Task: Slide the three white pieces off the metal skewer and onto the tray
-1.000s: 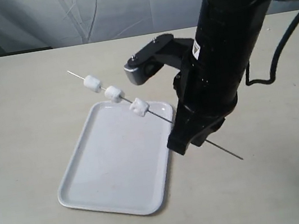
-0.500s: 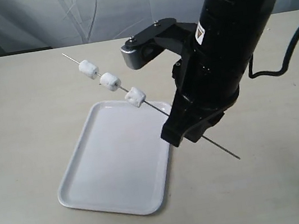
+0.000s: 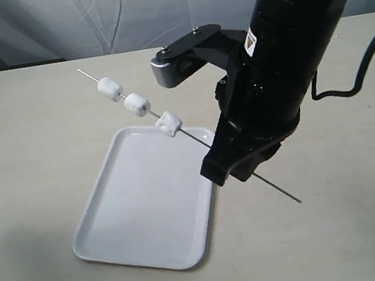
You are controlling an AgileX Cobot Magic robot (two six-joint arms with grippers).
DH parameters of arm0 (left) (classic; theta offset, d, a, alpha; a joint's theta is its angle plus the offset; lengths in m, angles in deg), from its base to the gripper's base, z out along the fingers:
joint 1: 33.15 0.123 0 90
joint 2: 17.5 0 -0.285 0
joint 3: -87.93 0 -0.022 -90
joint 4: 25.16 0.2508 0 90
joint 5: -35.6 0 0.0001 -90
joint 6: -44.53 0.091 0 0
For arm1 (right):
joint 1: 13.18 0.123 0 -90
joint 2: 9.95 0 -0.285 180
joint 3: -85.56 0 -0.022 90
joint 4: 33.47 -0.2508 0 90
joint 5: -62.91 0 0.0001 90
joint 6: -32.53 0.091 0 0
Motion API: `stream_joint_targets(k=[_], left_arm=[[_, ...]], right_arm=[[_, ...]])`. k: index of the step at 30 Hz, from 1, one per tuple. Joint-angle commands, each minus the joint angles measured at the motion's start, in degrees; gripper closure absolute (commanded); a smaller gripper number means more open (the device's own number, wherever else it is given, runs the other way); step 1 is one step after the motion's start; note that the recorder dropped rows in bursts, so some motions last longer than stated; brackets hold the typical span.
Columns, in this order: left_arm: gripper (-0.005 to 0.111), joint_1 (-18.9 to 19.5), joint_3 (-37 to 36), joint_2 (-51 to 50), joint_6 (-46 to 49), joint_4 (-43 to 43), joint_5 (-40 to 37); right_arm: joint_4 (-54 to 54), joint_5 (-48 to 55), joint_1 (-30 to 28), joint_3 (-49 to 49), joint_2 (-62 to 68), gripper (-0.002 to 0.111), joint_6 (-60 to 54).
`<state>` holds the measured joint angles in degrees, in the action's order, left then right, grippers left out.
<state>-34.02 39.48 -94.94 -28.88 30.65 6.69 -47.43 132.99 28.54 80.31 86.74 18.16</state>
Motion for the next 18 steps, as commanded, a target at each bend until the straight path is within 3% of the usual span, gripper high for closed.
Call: stream_joint_targets(k=[1, 4, 7, 9, 11, 14, 18], left_arm=[[0.107, -0.7, 0.7, -0.2, 49.2, -61.8, 2.4], [0.107, -1.5, -0.6, -0.3, 91.2, -105.3, -4.5], [0.107, -1.6, -2.6, -0.3, 120.4, -132.5, -20.9], [0.107, -1.6, -2.8, -0.3, 127.3, -137.9, -29.9], [0.105, -1.6, -2.8, -0.3, 127.2, -136.9, -31.5], [0.097, -1.6, -3.0, -0.3, 123.9, -132.9, -26.1], [0.077, -1.6, -3.6, -1.2, 124.9, -133.0, -18.4]], right_arm=[[-0.2, -0.1, 0.1, 0.3, -0.4, 0.109, 0.0], [-2.5, -1.4, 0.1, 0.2, -0.4, 0.109, 0.0], [-6.7, -4.4, 0.1, 0.2, -0.2, 0.109, 0.0], [-9.0, -5.6, 0.1, 0.1, 0.7, 0.109, 1.3], [-8.1, -6.4, 0.4, 0.1, 1.9, 0.109, 4.1], [-2.3, -7.1, 1.3, -0.3, 3.6, 0.109, 12.7], [1.9, -10.0, 3.3, -4.3, 5.6, 0.109, 22.8]])
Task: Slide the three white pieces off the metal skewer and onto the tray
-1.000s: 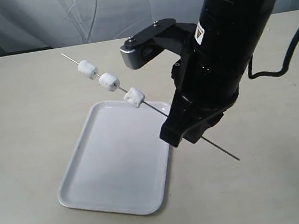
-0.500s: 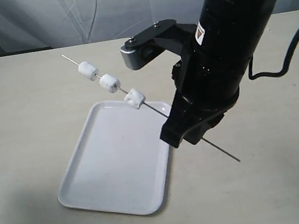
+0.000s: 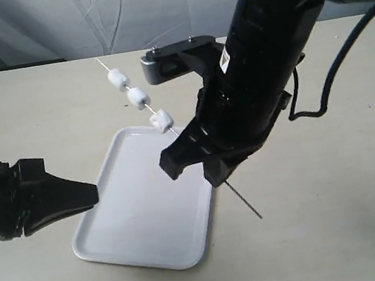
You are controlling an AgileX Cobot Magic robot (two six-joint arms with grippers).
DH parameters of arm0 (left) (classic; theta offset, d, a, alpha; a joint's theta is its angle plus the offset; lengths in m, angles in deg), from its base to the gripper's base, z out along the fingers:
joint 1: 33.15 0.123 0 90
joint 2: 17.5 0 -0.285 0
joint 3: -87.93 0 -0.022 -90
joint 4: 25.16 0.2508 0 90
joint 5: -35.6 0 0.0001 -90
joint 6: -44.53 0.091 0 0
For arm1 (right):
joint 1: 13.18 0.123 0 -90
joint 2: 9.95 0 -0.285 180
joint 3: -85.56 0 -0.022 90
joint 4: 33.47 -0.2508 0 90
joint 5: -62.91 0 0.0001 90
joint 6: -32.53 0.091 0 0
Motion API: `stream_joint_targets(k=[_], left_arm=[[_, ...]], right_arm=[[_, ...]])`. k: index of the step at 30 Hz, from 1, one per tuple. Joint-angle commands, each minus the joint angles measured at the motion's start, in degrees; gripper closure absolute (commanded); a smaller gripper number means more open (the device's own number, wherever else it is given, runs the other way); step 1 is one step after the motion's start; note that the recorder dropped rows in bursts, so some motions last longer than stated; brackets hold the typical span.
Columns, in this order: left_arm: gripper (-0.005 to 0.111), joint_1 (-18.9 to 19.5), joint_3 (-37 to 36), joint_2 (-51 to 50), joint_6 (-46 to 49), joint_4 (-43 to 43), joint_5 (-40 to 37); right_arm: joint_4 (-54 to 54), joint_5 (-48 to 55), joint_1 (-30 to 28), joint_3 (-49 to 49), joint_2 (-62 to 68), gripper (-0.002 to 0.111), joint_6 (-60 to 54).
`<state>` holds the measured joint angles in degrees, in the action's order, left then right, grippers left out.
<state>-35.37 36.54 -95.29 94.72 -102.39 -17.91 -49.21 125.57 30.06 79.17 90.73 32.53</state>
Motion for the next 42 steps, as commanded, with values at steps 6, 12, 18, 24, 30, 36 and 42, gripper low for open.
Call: stream_joint_targets(k=[6, 12, 18, 24, 30, 36, 42], left_arm=[[0.061, -0.3, -0.6, -7.0, 10.1, -8.9, 4.2], [0.061, -0.3, 0.0, -11.7, 18.1, -16.5, 4.1], [0.061, -0.3, 0.7, -15.1, 18.1, -18.3, 2.2], [0.061, -0.3, 1.4, -16.1, 17.9, -20.8, 0.8], [0.061, -0.3, 1.9, -18.3, 17.9, -20.9, 0.6], [0.062, -0.3, 2.9, -20.0, 17.9, -20.8, 0.7], [0.065, -0.3, 2.9, -20.1, 17.8, -20.6, 0.9]], right_arm=[[2.3, -9.8, 5.6, -9.6, 3.4, 0.109, 15.9], [-6.0, -17.3, 9.8, -11.7, 3.4, 0.109, 16.6], [-10.7, -23.6, 12.9, -11.7, 3.5, 0.109, 16.7], [-9.6, -23.3, 13.3, -11.7, 4.6, 0.109, 20.2], [-11.6, -23.2, 15.0, -11.7, 5.7, 0.109, 20.2], [-11.7, -23.8, 17.5, -11.7, 5.7, 0.109, 20.4], [-12.8, -25.4, 19.1, -11.7, 5.6, 0.109, 20.5]])
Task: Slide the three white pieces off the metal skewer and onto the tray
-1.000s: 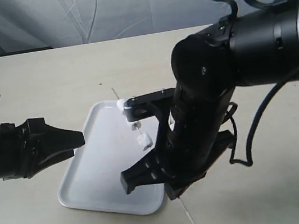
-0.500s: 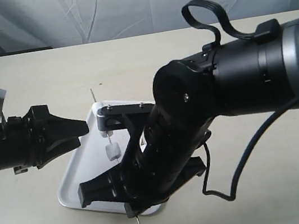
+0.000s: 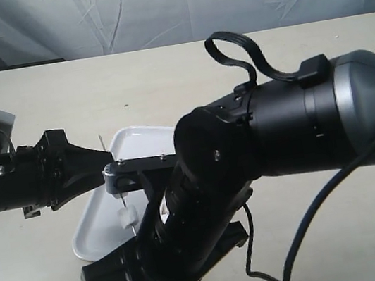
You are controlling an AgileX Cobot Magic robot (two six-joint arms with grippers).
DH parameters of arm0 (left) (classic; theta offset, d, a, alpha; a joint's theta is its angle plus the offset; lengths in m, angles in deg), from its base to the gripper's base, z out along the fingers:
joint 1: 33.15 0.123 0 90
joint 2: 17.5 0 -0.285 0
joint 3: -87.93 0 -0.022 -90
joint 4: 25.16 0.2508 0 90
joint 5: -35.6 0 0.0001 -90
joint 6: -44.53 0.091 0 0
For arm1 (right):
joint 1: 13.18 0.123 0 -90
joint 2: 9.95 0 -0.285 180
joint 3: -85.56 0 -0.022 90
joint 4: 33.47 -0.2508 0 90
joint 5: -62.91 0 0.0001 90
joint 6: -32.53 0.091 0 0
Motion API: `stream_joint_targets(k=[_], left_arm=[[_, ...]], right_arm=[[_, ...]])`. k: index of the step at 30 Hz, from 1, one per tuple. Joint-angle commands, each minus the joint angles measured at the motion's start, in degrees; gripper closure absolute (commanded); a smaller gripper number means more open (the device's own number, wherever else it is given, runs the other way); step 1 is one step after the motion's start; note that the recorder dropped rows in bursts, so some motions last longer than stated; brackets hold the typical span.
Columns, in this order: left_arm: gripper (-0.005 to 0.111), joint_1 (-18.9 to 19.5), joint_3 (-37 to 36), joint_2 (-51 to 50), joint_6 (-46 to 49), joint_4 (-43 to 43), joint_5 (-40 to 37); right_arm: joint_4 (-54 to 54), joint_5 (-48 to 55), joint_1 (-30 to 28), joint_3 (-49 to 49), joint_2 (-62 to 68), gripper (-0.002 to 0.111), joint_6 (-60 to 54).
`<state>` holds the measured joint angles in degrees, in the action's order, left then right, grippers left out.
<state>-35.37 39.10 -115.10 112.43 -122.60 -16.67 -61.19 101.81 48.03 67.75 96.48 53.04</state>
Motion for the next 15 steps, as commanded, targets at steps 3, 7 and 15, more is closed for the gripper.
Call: stream_joint_targets(k=[3, 7, 15], left_arm=[[0.065, -0.3, 0.4, -0.3, 0.1, -0.3, -0.3], [0.075, -0.3, 0.4, -0.3, -0.9, 0.2, 0.2], [0.085, -0.3, 1.2, -0.3, -1.3, 0.4, 0.9]], right_arm=[[-0.8, -1.6, 1.9, -0.3, -0.2, 0.109, 0.0], [-0.9, -1.1, 1.9, -0.3, -0.2, 0.109, 0.0], [-1.4, 1.9, 2.3, -0.3, -0.2, 0.109, 0.1]])
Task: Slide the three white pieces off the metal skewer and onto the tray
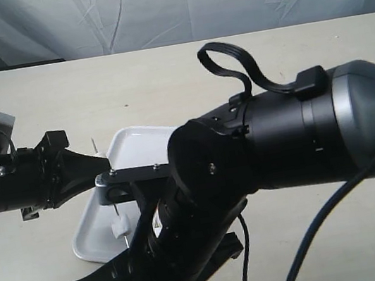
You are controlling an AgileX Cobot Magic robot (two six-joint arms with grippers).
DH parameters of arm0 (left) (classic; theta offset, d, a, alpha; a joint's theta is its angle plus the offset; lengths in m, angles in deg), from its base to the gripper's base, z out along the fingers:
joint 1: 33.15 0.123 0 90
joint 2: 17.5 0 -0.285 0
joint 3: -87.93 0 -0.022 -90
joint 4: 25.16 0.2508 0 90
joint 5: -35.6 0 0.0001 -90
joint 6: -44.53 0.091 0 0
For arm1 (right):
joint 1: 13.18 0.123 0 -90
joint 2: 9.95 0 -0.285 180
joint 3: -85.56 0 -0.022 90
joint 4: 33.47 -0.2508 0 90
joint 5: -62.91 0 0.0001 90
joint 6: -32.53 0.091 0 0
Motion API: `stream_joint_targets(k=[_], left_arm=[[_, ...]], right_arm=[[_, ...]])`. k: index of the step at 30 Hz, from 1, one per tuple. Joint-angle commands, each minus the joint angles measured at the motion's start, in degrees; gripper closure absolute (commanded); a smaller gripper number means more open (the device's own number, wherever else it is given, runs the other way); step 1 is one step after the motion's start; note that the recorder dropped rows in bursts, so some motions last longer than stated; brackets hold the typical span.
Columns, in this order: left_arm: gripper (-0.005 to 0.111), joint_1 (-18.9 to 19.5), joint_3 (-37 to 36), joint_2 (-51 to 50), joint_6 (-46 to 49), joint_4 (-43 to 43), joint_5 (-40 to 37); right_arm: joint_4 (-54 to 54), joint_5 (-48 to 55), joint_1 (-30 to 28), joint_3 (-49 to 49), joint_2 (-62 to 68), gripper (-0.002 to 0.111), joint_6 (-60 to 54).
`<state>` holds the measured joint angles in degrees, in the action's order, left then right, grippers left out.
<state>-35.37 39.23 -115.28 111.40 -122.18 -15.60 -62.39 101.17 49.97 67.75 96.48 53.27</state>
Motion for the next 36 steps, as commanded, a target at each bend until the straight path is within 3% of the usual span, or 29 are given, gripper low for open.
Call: stream_joint_targets(k=[1, 7, 11, 18, 23, 29, 36], left_arm=[[0.085, -0.3, 1.4, -0.1, -0.3, 0.3, -0.1], [0.087, -0.3, 4.3, -3.2, -1.3, 0.6, 1.3], [0.087, -0.3, 5.9, -6.8, -1.5, -0.2, -0.2], [0.087, -0.3, 7.3, -7.7, -5.3, 3.3, 1.3], [0.070, -0.3, 7.3, -7.7, -8.3, 6.9, -3.4], [0.070, -7.4, 7.3, -7.6, -7.7, 6.6, -2.7], [0.070, -8.3, 7.3, -7.6, -6.5, 4.7, -2.7]], right_arm=[[-0.2, 2.9, 0.5, -0.3, -0.2, 0.109, -0.2], [3.7, 7.5, 5.7, -0.3, -0.2, 0.109, 4.5], [14.4, 17.4, 9.7, -0.3, -0.2, 0.109, 15.8], [24.8, 31.7, 12.0, -0.3, -0.2, 0.109, 21.4], [24.6, 23.9, 5.7, -0.3, -0.2, 0.109, 21.3], [14.2, 7.7, -3.5, -0.3, -0.1, 0.109, 11.9], [6.6, 5.1, -4.7, -0.3, -0.1, 0.109, 4.1]])
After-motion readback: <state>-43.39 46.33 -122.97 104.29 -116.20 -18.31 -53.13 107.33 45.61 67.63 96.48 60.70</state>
